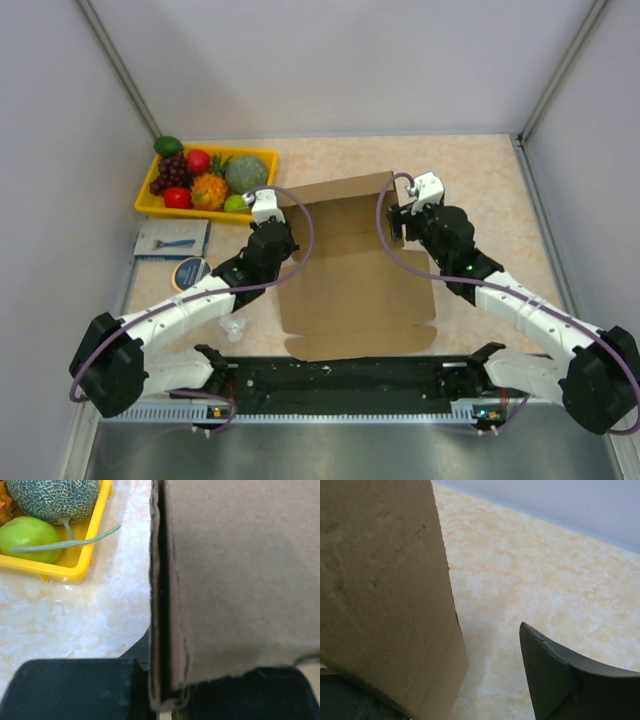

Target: Fold the paper box

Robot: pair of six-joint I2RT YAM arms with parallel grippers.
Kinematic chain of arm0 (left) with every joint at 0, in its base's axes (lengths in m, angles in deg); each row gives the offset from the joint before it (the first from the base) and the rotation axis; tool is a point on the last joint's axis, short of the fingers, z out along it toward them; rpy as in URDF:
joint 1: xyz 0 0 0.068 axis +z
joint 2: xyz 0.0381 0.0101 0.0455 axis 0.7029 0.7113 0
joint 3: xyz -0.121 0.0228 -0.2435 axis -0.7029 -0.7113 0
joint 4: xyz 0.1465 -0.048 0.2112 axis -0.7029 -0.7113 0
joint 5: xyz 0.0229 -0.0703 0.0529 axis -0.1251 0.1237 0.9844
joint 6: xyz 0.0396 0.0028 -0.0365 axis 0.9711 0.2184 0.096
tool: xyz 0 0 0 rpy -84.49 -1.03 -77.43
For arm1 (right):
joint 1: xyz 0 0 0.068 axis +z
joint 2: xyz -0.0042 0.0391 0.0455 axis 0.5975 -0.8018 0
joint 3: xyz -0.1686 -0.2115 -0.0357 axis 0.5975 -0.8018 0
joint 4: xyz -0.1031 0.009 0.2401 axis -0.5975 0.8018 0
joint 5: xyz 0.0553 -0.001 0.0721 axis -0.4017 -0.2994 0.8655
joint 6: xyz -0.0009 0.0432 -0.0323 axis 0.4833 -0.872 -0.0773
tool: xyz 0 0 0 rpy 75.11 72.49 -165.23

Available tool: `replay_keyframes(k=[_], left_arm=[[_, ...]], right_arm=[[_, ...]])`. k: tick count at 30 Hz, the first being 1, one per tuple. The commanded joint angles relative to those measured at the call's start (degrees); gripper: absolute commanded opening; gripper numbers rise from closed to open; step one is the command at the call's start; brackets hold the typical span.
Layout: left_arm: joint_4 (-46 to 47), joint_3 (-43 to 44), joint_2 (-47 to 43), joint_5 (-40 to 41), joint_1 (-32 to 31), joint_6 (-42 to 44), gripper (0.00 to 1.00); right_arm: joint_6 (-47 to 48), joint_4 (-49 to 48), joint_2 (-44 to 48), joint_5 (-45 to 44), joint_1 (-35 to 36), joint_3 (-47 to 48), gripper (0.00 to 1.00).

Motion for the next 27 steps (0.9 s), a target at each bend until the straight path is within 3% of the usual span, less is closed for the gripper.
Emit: replay_keyframes(k=[1,4,5,9,14,15,16,17,20,22,23,27], left_arm=[[2.6,1.7,-0.8,0.9,0.2,0.6,0.00],[2.0,2.5,0.0,0.6,0.3,0.9,0.00],[1.7,2.8,0.6,0.5,0.3,0.9,0.00],[-0.6,4.1,1.8,0.6,0.1,-0.3,0.00],[-0.8,4.8,2.8,0.7,0.2,-0.7,0.00],[-1.0,5.3,3.0,0.9,0.1,-0.9,0.00],[-1.5,5.4,3.0,1.3,0.1,-1.2,0.00],[-1.6,5.5,2.9,1.4,0.2,-1.6,0.00],[-1.5,5.5,1.6,-1.1,0.2,-1.0,0.00],[-1.3,4.8,0.4,-3.7,0.4,-0.6,0.12],[-0.5,4.3,-1.1,-7.4,0.3,0.6,0.28],[3.5,-1.1,-6.7,-20.2,1.5,5.3,0.62]], right_arm=[[1.1,-3.2,-1.3,1.2,-0.6,3.9,0.68],[0.1,-3.3,-2.7,2.3,-0.1,5.5,0.60],[0.1,-4.8,-3.1,-4.0,1.6,5.5,0.58],[3.0,-14.2,-5.4,-10.5,4.2,2.7,0.47],[7.0,-20.3,-10.6,-13.0,6.0,3.6,0.58],[7.5,-19.3,-11.2,-12.5,6.0,4.8,0.51],[7.5,-18.6,-12.4,-12.7,6.0,5.4,0.16],[8.0,-18.5,-13.0,-14.3,6.1,5.7,0.00],[11.1,-23.6,-13.9,-17.1,6.0,4.0,0.00],[11.8,-23.8,-13.6,-15.0,3.9,2.8,0.00],[10.3,-22.3,-13.0,-9.0,2.3,2.9,0.00],[1.2,-17.4,-11.9,5.3,-3.8,3.5,0.00]])
